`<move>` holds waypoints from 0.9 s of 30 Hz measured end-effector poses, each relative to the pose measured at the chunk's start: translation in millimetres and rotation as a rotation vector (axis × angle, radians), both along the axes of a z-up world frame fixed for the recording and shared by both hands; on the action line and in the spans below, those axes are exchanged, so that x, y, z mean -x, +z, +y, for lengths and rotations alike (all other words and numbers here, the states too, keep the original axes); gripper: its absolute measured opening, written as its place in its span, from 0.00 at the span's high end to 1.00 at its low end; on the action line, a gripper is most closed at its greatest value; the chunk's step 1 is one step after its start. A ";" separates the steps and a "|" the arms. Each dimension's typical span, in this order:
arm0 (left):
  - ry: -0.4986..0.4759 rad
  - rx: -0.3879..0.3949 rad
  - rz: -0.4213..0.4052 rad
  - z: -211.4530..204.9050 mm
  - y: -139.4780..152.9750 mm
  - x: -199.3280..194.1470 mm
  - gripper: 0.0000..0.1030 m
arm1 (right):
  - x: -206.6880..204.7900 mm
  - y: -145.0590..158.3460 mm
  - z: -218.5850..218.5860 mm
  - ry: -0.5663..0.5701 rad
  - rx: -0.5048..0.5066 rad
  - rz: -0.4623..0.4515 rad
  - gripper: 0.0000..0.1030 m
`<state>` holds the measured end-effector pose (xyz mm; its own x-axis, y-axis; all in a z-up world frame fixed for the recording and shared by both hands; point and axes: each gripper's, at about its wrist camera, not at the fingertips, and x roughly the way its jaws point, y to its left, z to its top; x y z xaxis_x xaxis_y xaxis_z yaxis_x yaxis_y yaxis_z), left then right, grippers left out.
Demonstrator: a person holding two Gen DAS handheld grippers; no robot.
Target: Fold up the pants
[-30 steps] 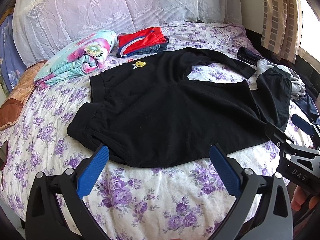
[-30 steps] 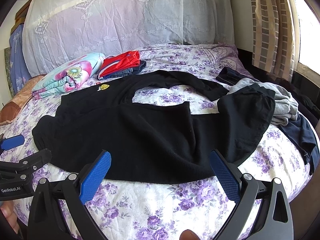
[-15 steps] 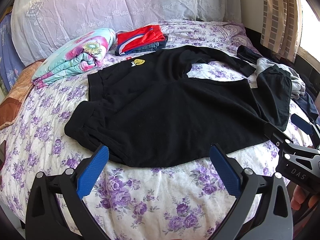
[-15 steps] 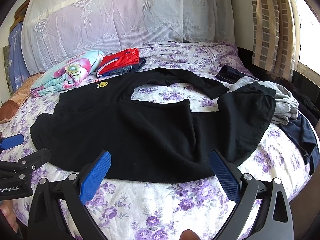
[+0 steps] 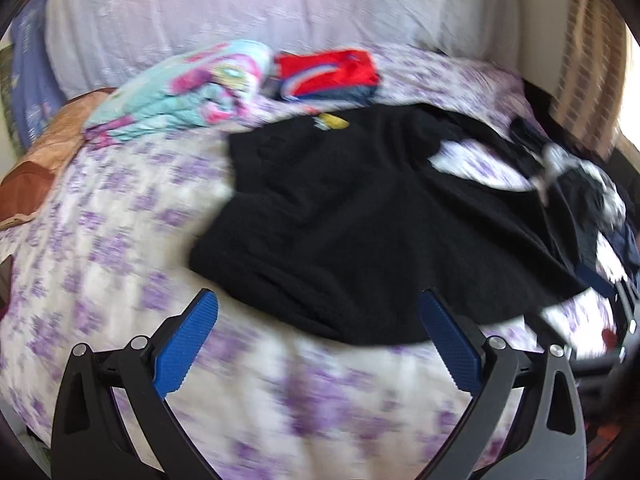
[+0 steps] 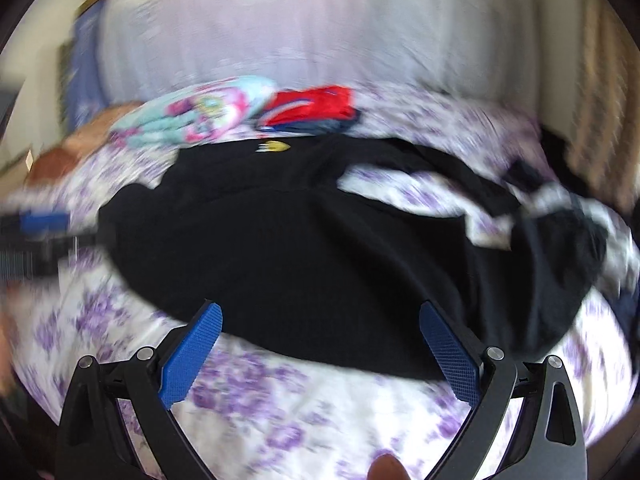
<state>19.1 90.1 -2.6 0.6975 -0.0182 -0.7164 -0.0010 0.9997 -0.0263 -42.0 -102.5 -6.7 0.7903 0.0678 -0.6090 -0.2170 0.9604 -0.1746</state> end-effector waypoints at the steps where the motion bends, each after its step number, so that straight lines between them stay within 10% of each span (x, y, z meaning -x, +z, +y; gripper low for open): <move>1: 0.015 0.012 -0.004 20.5 6.6 -6.0 0.04 | 0.6 0.0 11.9 0.036 0.027 -0.012 0.03; 13: -0.051 0.133 0.147 135.5 1.7 -142.4 0.17 | -13.8 -19.0 174.0 0.456 0.206 0.004 0.15; 24: -0.131 0.180 0.312 125.8 -53.5 -265.6 0.25 | -66.6 -38.5 213.5 0.418 0.248 0.080 0.23; 27: -0.129 0.212 0.333 126.4 -67.1 -286.1 0.25 | -80.8 -40.6 208.3 0.383 0.232 0.089 0.41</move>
<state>305.2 216.4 -69.8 0.4108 -0.2617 -0.8733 0.0807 0.9646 -0.2511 38.8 105.7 -47.3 0.6788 0.1987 -0.7069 -0.5729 0.7455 -0.3406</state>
